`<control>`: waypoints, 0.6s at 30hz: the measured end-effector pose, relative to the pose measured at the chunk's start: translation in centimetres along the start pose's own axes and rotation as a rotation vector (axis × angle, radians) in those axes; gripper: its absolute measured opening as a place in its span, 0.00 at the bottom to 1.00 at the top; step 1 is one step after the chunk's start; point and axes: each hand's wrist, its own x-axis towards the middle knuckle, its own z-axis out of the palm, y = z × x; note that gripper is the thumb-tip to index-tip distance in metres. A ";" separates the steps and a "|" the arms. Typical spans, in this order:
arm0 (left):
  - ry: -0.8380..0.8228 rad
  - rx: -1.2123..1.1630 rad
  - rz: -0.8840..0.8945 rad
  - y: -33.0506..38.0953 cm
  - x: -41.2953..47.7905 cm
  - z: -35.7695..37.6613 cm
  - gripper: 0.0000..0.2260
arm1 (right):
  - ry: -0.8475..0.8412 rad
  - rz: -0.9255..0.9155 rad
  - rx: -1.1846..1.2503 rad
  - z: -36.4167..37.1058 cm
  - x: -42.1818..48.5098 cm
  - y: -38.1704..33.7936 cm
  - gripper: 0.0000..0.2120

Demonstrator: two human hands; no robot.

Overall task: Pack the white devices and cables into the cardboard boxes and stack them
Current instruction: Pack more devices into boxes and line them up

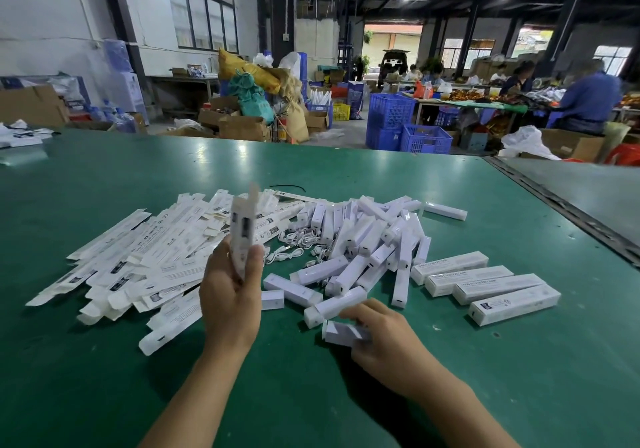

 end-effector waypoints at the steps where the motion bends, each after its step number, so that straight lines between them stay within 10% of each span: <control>1: -0.026 -0.090 -0.097 0.0 0.0 0.0 0.09 | -0.018 0.019 -0.022 -0.1 -0.1 0.2 0.23; 9: -0.117 -0.536 -0.590 -0.8 0.3 0.5 0.23 | -0.034 0.145 -0.177 -0.8 -0.3 0.6 0.17; 18: -0.310 -0.602 -0.687 -0.6 -0.8 1.4 0.28 | 0.053 0.144 -0.212 -0.6 -0.4 -0.1 0.20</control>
